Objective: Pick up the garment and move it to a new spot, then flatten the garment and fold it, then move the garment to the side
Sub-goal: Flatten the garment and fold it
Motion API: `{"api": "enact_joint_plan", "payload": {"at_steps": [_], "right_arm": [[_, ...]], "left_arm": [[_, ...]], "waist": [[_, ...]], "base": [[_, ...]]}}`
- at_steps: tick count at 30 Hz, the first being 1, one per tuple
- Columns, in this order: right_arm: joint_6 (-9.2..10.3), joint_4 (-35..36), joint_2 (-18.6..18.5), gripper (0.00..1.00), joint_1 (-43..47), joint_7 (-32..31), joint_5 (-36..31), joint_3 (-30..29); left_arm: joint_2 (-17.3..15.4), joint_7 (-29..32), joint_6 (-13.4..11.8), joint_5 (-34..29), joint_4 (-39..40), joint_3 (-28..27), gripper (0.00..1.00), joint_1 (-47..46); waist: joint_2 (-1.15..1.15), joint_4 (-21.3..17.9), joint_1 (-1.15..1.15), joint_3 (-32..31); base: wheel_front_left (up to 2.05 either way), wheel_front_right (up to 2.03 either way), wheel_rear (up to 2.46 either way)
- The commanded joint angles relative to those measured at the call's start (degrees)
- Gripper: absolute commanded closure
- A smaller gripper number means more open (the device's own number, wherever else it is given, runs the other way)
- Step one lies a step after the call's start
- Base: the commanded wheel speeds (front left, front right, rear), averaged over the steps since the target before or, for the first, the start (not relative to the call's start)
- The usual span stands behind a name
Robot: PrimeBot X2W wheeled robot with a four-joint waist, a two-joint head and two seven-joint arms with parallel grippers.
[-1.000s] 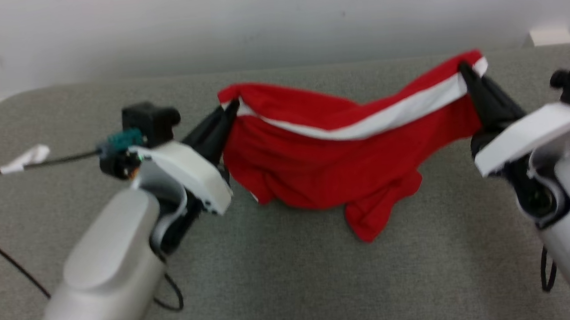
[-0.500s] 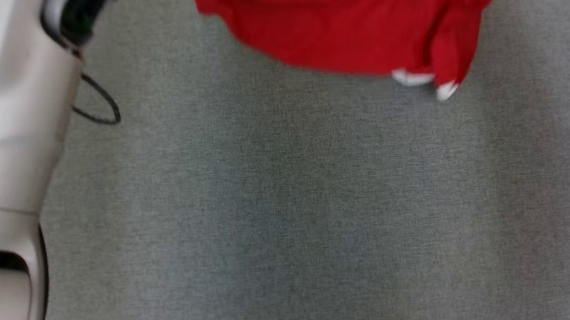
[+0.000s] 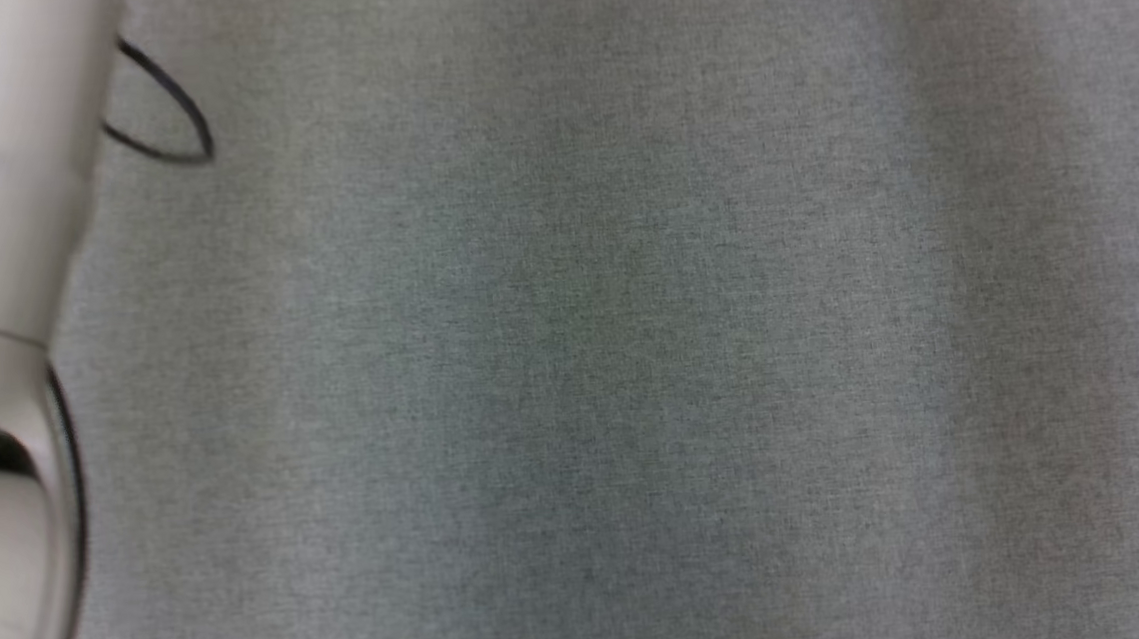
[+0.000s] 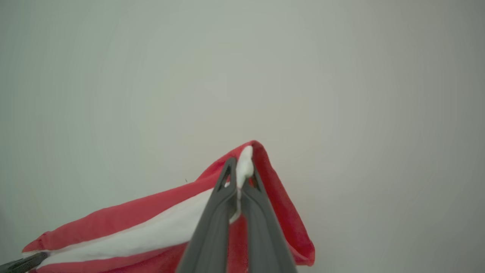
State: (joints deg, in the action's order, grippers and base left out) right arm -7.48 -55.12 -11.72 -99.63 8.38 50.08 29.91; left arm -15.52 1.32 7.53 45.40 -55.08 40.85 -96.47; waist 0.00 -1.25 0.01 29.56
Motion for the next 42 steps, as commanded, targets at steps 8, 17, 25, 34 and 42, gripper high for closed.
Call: {"api": "enact_joint_plan", "payload": {"at_steps": [8,17,25,34,42], "right_arm": [[0.01,-0.3,-0.5,1.00,13.3,-5.2,3.7,7.9],[0.01,10.1,-9.2,1.00,33.0,-13.3,9.9,18.8],[0.02,23.2,-19.4,1.00,48.0,-27.5,19.0,24.9],[0.05,42.3,-33.0,1.00,62.5,-37.1,27.1,24.4],[0.08,54.4,-44.5,1.00,69.6,-43.1,30.3,20.3]], "left_arm": [[-1.5,1.1,-0.1,6.3,1.2,7.6,1.00,12.4],[-9.6,10.8,-0.1,16.2,14.2,19.7,1.00,26.2],[-17.3,22.4,-0.1,26.2,26.0,26.4,1.00,37.7],[-25.9,29.3,-1.3,35.0,43.0,28.2,1.00,48.7],[-33.0,34.7,-6.6,43.8,59.9,27.3,1.00,52.3]], "waist": [[0.00,-0.9,-0.01,-3.7],[0.00,-1.6,-0.01,-13.5],[0.00,-2.8,-0.01,-24.1],[0.00,-3.7,-0.01,-31.2],[0.00,-2.1,-0.01,-31.0]], "base": [[0.00,0.00,0.00],[0.00,0.00,0.00],[0.00,0.00,0.00],[0.00,0.00,0.00],[0.00,0.00,0.00]]}}
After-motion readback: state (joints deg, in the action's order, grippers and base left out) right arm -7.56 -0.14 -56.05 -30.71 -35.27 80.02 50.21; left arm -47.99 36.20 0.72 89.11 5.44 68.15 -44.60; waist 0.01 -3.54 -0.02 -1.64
